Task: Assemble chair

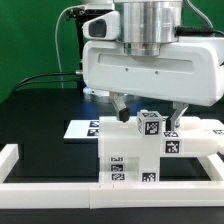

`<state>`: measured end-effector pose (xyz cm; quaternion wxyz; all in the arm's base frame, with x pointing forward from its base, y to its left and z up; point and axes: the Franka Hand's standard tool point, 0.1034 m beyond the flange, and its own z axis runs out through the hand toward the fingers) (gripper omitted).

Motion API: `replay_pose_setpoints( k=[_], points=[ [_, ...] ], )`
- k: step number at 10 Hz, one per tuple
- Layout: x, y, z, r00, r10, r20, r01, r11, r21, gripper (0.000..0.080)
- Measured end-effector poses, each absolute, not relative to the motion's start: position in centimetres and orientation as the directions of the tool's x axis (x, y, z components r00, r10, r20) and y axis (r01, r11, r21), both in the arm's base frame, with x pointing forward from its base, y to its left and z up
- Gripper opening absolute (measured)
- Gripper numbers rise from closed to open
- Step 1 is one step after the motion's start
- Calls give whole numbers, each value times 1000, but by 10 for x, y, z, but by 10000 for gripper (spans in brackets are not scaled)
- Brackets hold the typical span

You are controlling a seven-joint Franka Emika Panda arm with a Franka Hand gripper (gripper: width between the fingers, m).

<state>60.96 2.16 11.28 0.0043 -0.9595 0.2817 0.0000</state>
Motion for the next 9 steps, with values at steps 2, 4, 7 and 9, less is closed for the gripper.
replay_pose_setpoints(
  k=[2,4,7,9],
  points=[
    [612,25,113,965,-260,20,-260,-966,6,648],
    [612,34,109,995,-88,46,-90,-996,25,648],
    [612,32,108,983,-177,47,-178,-984,22,387],
    [611,27,108,918,-393,43,-394,-919,16,264]
  ],
)
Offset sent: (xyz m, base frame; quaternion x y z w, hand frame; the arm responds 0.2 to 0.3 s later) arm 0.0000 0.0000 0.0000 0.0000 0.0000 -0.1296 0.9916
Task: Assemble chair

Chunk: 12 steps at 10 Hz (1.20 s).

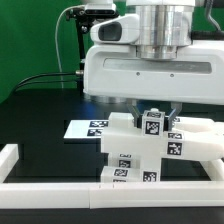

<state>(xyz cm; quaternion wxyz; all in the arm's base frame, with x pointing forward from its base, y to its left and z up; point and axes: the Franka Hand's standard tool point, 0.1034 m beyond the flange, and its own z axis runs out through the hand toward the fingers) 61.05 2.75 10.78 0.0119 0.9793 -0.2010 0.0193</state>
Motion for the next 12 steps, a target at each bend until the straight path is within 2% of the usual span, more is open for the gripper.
replay_pose_setpoints(
  k=[3,8,10,11,12],
  points=[
    [610,25,108,822,-568,43,-569,-822,5,264],
    [610,24,107,830,-556,47,-557,-831,5,264],
    [610,24,107,830,-556,46,-557,-831,7,507],
    [610,24,107,830,-556,46,-557,-831,7,507],
    [610,24,109,829,-557,44,-558,-830,4,620]
  ],
)
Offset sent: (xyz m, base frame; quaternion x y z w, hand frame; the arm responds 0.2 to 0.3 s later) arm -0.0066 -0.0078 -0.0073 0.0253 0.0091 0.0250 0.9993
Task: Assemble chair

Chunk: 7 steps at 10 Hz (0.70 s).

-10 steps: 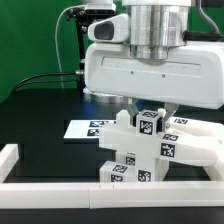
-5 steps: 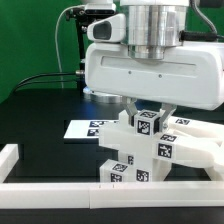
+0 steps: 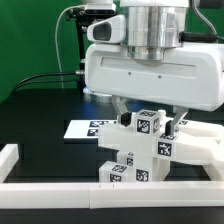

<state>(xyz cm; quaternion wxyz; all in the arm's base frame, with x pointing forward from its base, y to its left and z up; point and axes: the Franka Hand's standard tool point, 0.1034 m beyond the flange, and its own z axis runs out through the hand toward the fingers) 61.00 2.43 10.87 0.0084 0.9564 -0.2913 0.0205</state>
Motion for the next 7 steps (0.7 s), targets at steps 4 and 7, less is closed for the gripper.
replay_pose_setpoints(
  k=[4,7],
  points=[
    [606,29,160,830,-557,27,-555,-830,-53,649],
    [606,27,153,829,-558,34,-556,-830,-47,649]
  ],
)
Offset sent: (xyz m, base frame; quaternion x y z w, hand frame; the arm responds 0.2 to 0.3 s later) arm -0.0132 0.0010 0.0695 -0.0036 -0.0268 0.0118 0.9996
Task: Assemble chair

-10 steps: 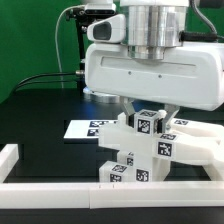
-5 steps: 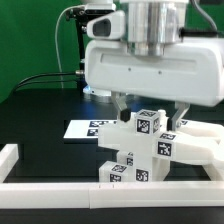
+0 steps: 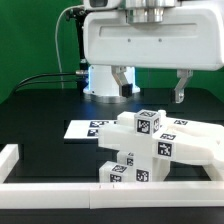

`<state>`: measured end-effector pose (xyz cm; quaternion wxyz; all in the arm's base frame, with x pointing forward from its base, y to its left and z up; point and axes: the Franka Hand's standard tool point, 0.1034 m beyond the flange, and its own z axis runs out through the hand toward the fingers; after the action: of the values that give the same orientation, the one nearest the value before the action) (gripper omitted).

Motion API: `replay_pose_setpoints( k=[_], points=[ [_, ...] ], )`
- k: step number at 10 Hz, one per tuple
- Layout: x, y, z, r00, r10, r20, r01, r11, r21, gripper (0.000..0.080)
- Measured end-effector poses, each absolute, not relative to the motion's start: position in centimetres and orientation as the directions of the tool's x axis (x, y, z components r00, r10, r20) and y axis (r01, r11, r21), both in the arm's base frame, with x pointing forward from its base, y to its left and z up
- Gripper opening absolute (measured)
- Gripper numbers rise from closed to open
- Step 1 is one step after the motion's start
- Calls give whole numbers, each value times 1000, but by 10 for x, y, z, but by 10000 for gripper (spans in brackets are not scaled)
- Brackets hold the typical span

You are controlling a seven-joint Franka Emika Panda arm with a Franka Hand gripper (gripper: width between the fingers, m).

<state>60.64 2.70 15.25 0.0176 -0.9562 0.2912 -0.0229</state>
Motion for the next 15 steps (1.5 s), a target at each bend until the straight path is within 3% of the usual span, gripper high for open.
replay_pose_setpoints(
  k=[2,5,9,12,13,14,15],
  points=[
    [598,37,152,808,-589,7,-587,-807,-70,649],
    [554,81,152,776,-629,-38,-630,-772,-88,649],
    [553,82,149,784,-620,-36,-621,-779,-91,649],
    [498,128,127,774,-626,-89,-632,-763,-132,649],
    [483,143,116,761,-642,-92,-648,-750,-131,649],
    [471,161,108,756,-647,-101,-655,-748,-104,649],
    [476,157,110,769,-633,-96,-640,-760,-112,649]
  ],
)
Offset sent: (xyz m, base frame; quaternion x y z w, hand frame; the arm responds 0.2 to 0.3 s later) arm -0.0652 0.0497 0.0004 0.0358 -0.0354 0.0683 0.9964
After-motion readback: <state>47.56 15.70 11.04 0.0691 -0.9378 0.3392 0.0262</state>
